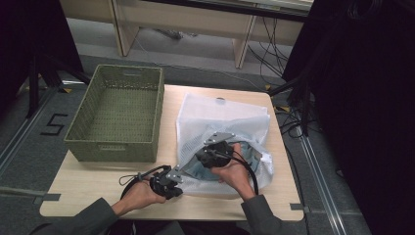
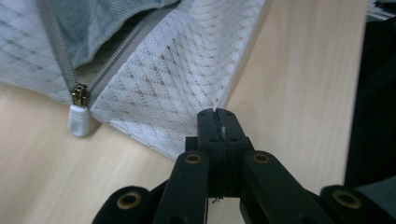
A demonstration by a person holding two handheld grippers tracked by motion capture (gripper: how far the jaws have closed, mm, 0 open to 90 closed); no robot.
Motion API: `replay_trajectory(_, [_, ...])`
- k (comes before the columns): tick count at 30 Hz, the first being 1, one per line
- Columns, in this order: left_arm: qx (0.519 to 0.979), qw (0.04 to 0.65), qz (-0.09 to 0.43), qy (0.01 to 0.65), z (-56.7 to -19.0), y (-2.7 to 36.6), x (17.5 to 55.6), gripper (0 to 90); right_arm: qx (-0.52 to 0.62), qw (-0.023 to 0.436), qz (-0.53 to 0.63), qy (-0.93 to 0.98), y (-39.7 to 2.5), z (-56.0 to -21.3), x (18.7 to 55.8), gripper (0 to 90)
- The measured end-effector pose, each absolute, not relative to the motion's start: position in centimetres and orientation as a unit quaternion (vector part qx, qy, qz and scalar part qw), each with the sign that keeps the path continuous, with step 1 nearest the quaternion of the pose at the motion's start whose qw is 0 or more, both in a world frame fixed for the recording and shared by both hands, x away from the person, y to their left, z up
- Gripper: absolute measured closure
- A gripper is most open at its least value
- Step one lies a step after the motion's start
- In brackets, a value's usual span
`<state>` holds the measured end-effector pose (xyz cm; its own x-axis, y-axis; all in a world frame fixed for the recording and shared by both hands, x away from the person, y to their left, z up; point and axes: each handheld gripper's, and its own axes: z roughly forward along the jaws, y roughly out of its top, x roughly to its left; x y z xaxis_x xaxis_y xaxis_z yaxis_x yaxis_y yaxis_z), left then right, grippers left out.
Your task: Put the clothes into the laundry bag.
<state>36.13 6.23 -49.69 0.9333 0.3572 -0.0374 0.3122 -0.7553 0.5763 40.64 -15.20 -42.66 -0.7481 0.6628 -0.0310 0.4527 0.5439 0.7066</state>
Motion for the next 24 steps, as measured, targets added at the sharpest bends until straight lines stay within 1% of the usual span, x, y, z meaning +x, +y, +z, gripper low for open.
replay_trajectory(1, [0.936,0.299,0.042,0.179,-49.5,6.5,36.2,88.2,0.326,0.148,0.366,0.859,-15.6,-42.2,40.0,55.9])
replay_trajectory(2, [0.93,0.311,0.044,0.191,-49.3,6.6,36.1,87.0,0.32,0.147,0.366,0.861,-16.2,-41.6,39.6,55.2])
replay_trajectory(3, [0.929,0.315,0.048,0.186,-48.8,6.7,36.2,84.4,0.32,0.151,0.37,0.859,-16.7,-41.2,39.2,54.3])
replay_trajectory(4, [0.924,0.333,0.055,0.182,-48.6,6.5,36.1,79.7,0.327,0.152,0.369,0.857,-17.4,-40.8,38.8,53.5])
replay_trajectory(5, [0.925,0.335,0.054,0.173,-48.3,6.4,36.1,74.0,0.325,0.158,0.372,0.855,-18.0,-40.6,38.6,52.5])
replay_trajectory(6, [0.915,0.357,0.048,0.181,-48.3,5.8,35.8,67.7,0.328,0.161,0.373,0.853,-18.5,-40.5,38.4,51.8])
replay_trajectory(8, [0.912,0.37,0.039,0.17,-48.3,4.6,35.2,59.1,0.348,0.161,0.368,0.847,-19.4,-40.4,38.0,49.6])
replay_trajectory(9, [0.917,0.366,0.041,0.157,-48.4,3.9,35.1,55.1,0.36,0.157,0.364,0.845,-19.8,-40.6,37.7,48.4])
replay_trajectory(10, [0.918,0.363,0.042,0.153,-48.7,3.2,35.0,51.6,0.367,0.163,0.358,0.843,-20.2,-40.7,37.6,47.5])
replay_trajectory(11, [0.921,0.358,0.044,0.144,-48.9,2.6,34.9,48.9,0.367,0.164,0.356,0.844,-20.5,-40.8,37.5,46.6])
replay_trajectory(14, [0.925,0.353,0.044,0.138,-49.9,1.0,35.0,45.4,0.368,0.168,0.345,0.847,-21.2,-41.4,37.1,43.9])
replay_trajectory(17, [0.924,0.352,0.053,0.138,-50.2,0.2,35.4,45.2,0.356,0.18,0.337,0.853,-21.7,-42.0,37.3,42.8])
replay_trajectory(18, [0.926,0.348,0.055,0.132,-50.2,0.0,35.7,46.3,0.366,0.175,0.331,0.852,-21.8,-42.0,37.2,42.6])
replay_trajectory(19, [0.923,0.354,0.055,0.138,-50.3,-0.2,35.8,48.3,0.369,0.176,0.331,0.85,-21.9,-42.0,37.2,41.9])
replay_trajectory(20, [0.928,0.345,0.059,0.132,-50.3,-0.2,36.0,49.9,0.375,0.183,0.331,0.846,-21.9,-42.1,37.1,41.8])
replay_trajectory(21, [0.927,0.343,0.06,0.137,-50.5,-0.4,36.1,53.3,0.385,0.178,0.327,0.844,-21.9,-41.9,37.0,41.6])
replay_trajectory(22, [0.922,0.353,0.058,0.146,-50.6,-0.4,36.2,54.9,0.381,0.182,0.323,0.847,-22.0,-42.0,37.0,41.6])
replay_trajectory(23, [0.926,0.344,0.057,0.144,-50.5,-0.3,36.4,57.6,0.383,0.181,0.322,0.847,-22.1,-42.0,36.9,41.5])
replay_trajectory(24, [0.924,0.348,0.057,0.151,-50.5,-0.3,36.4,61.7,0.388,0.18,0.319,0.846,-22.2,-41.9,36.8,41.4])
